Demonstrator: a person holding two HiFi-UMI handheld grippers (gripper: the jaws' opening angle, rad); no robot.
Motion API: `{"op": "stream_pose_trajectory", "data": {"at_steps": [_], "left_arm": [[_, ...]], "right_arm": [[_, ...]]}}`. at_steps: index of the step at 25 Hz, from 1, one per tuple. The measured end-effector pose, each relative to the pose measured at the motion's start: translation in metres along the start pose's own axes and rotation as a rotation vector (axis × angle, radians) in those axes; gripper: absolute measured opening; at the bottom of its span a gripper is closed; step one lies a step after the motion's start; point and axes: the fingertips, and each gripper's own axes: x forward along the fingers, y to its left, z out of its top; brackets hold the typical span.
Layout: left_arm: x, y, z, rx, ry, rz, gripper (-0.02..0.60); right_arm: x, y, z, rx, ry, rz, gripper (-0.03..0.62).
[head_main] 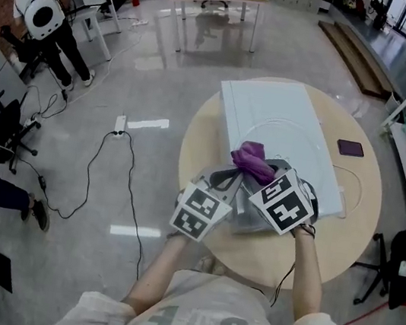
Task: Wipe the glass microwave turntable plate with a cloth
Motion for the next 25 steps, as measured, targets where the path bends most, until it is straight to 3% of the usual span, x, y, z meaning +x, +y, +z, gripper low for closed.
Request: {"op": "stream_pose_trajectory", "data": {"at_steps": [8, 15, 20, 25], "left_arm": [[0.001, -0.003, 0.002, -0.003, -0.022, 0.001, -0.005], [0.005, -0.005, -0.002, -0.001, -0.003, -0.002, -0.005], [0.005, -0.008, -0.002, 0.002, 0.005, -0.001, -0.005], [0.003, -0.006, 0.000, 0.003, 0.004, 0.000, -0.005]], "right_arm": [[-0.003, 0.001, -0.004, 0.017, -0.009, -0.002, 0.048], [-0.011, -0.069, 0.012, 0.090, -0.083, -0.160, 0.048], [0.012, -0.118, 0.001, 0.131, -0.012, -0.246, 0.048], [0.026, -0.117, -0.008, 0.131, 0.030, -0.231, 0.048]]}}
